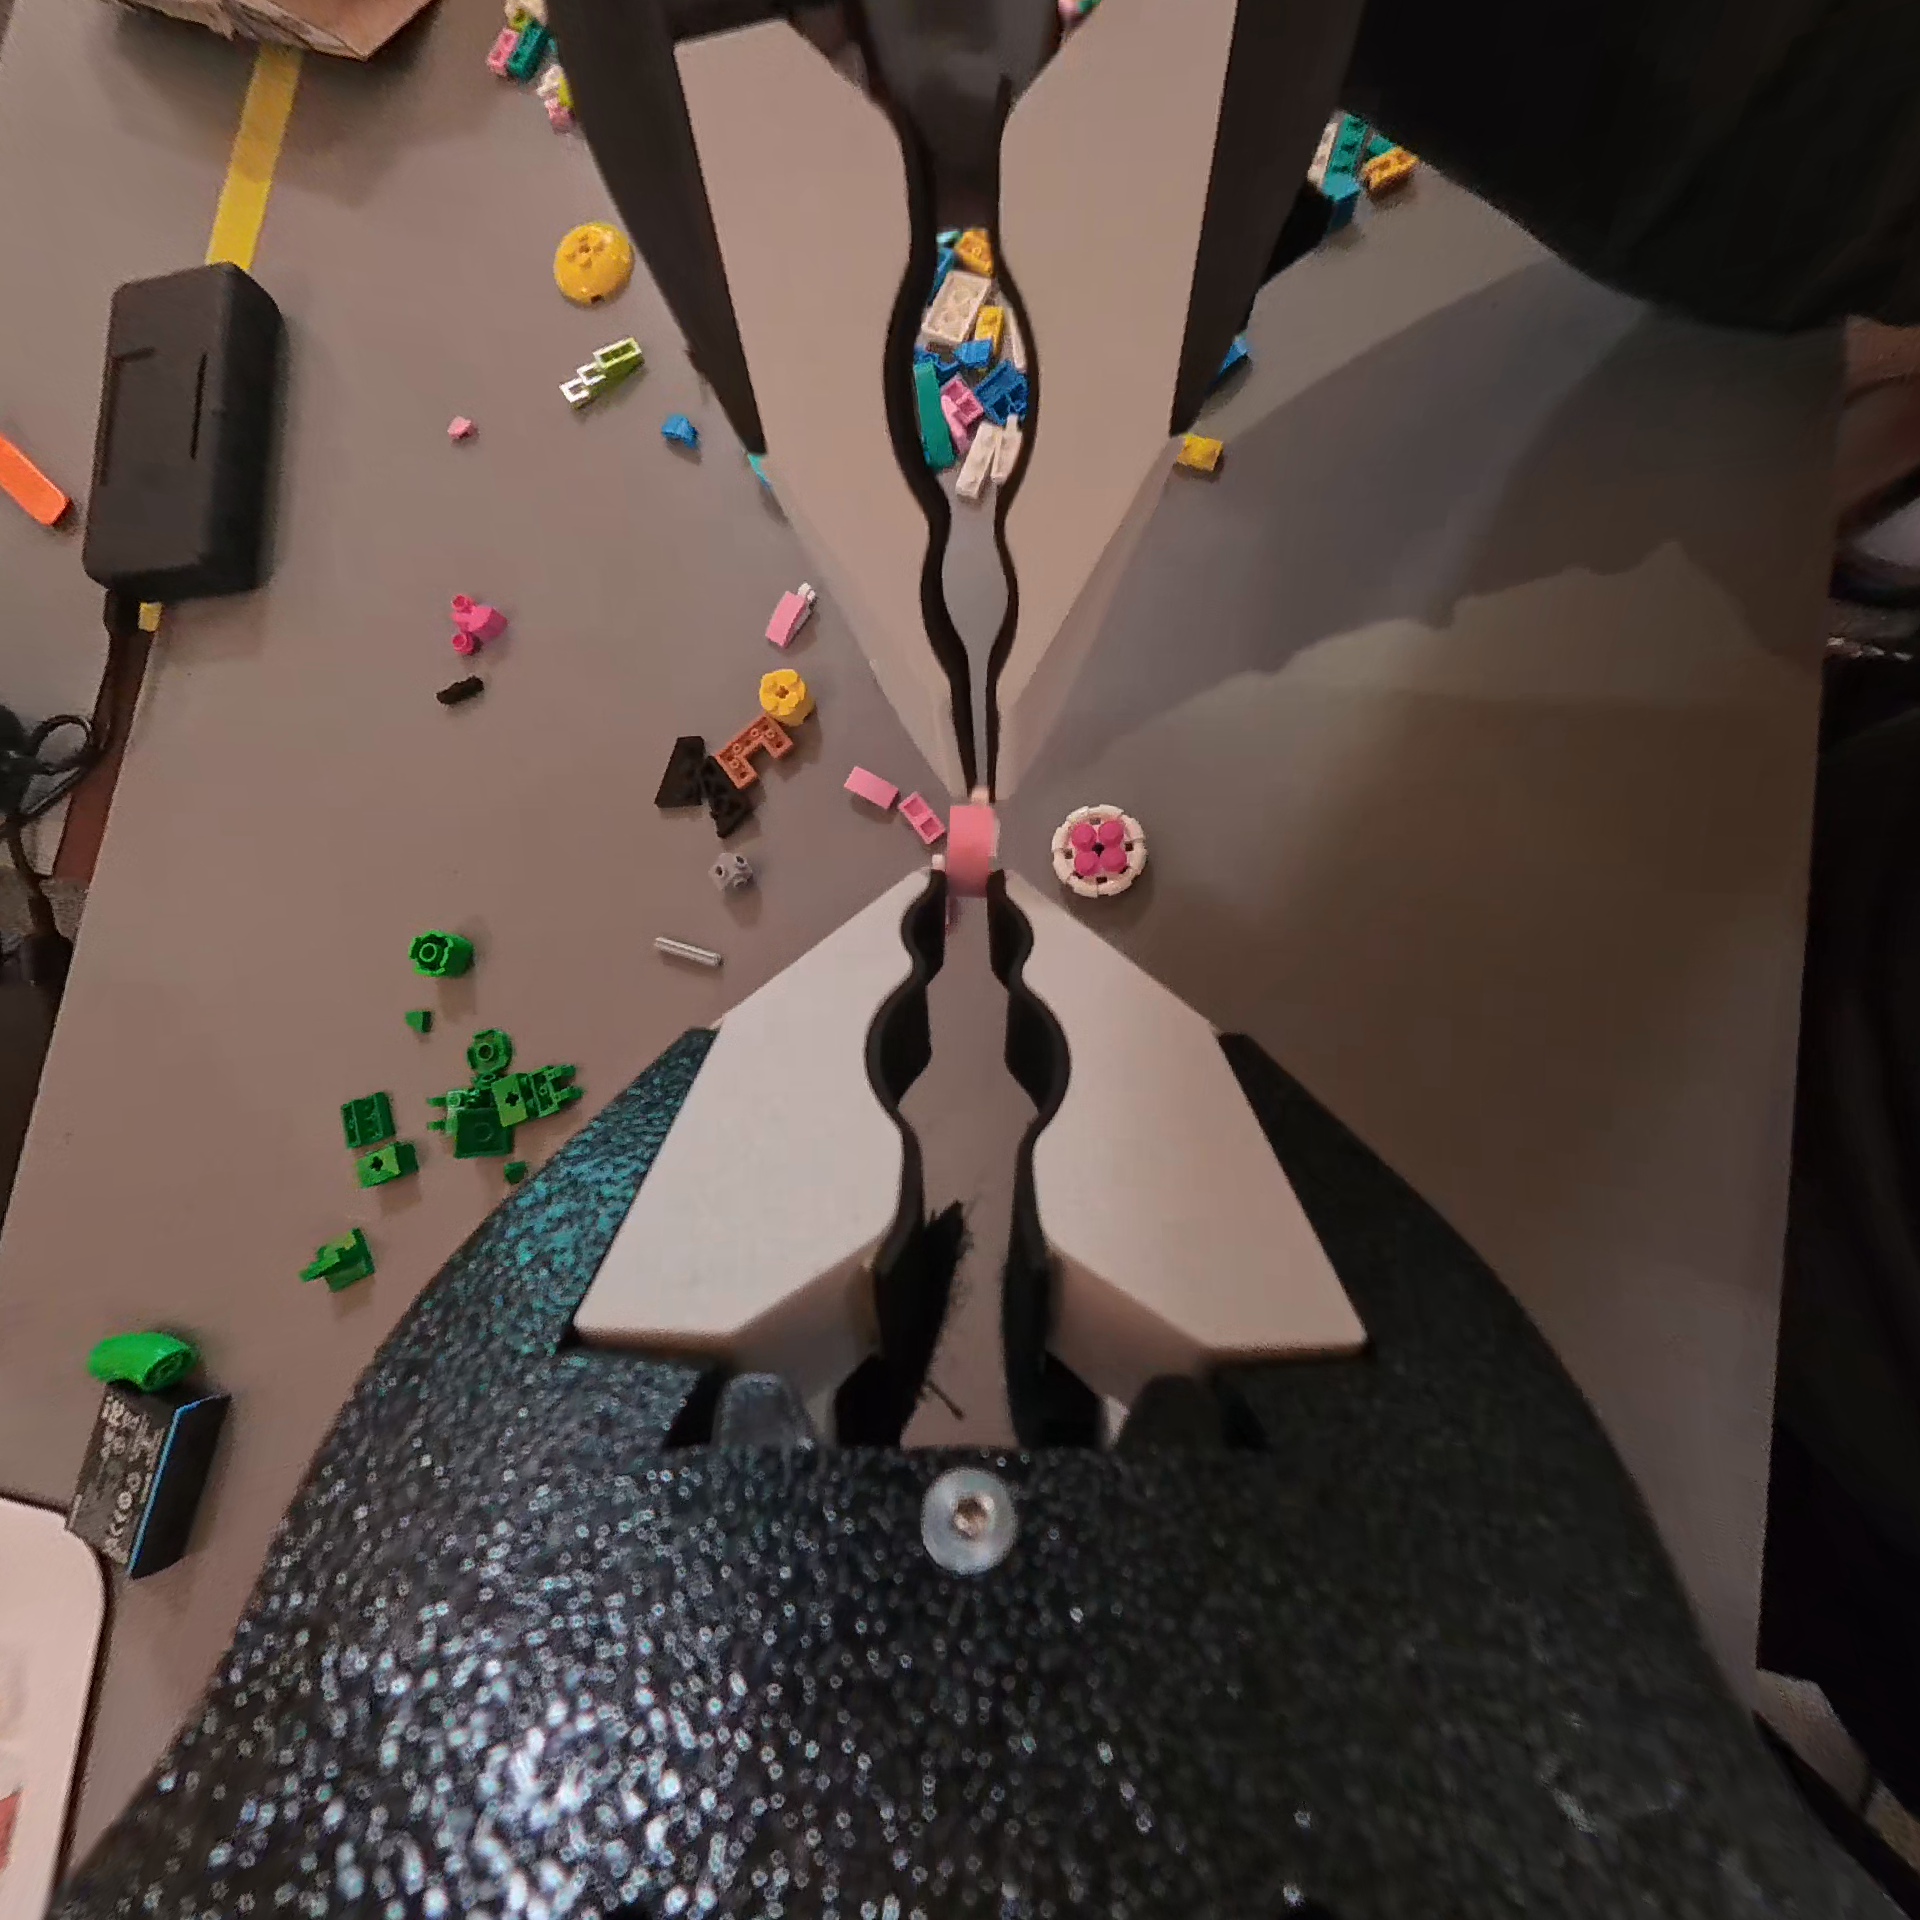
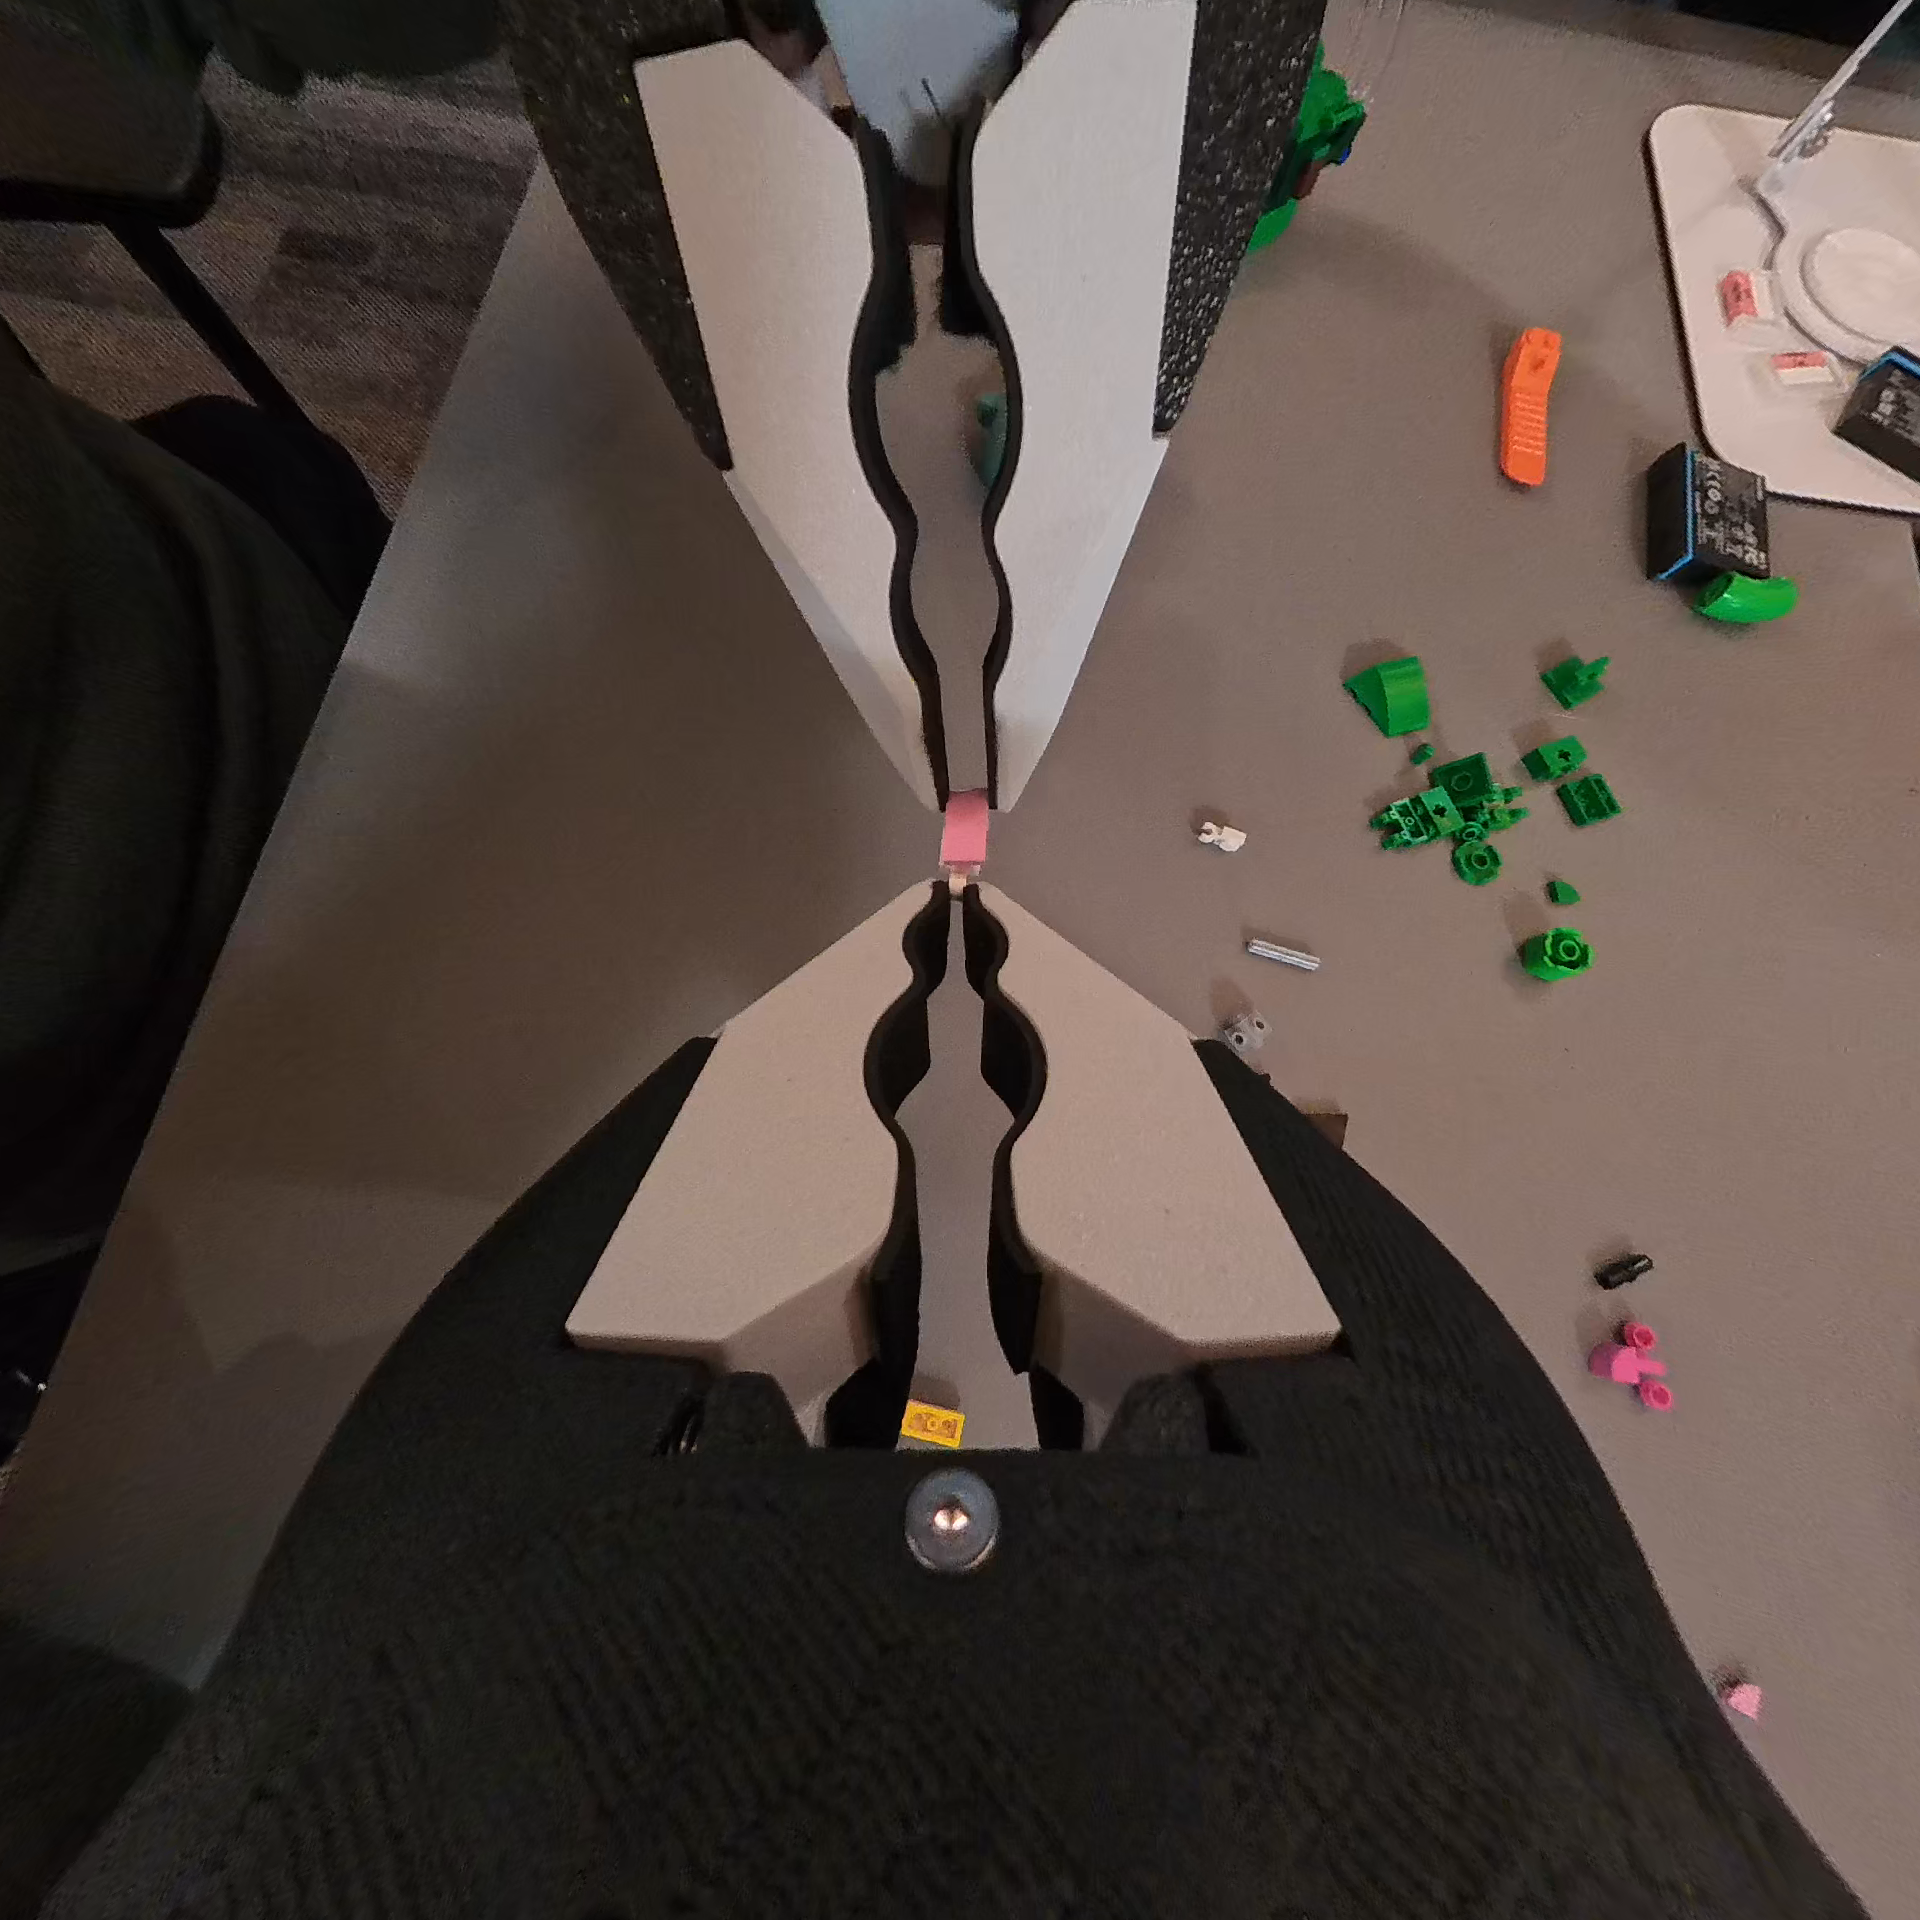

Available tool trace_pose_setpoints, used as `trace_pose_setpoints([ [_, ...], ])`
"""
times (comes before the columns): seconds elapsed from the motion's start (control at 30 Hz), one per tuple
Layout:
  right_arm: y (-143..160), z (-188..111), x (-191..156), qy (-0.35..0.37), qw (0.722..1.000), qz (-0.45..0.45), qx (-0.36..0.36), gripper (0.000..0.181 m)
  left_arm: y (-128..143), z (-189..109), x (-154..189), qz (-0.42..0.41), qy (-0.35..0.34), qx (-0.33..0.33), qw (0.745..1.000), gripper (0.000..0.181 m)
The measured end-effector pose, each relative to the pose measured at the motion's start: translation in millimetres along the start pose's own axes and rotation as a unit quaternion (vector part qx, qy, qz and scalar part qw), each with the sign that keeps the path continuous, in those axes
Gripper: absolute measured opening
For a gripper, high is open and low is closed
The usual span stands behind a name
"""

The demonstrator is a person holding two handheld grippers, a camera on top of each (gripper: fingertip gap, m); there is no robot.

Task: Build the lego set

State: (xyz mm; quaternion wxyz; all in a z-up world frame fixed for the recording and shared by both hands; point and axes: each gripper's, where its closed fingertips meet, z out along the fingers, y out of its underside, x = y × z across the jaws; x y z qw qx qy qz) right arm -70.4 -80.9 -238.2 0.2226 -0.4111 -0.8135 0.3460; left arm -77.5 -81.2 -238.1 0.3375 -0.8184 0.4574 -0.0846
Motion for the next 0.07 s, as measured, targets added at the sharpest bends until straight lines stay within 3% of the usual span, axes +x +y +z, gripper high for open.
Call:
trace_pose_setpoints([
  [0.03, -0.1, 0.1, 0.4, 0.001, 1.000, -0.001, 0.000, 0.001, 0.2, -0.1, 0.0, 0.001, 0.001, -0.003, 1.000, 0.005],
  [0.07, -0.7, 0.5, 0.6, 0.003, 1.000, -0.003, 0.001, 0.001, 1.0, 0.0, 0.4, -0.001, 0.003, -0.005, 1.000, 0.005],
])
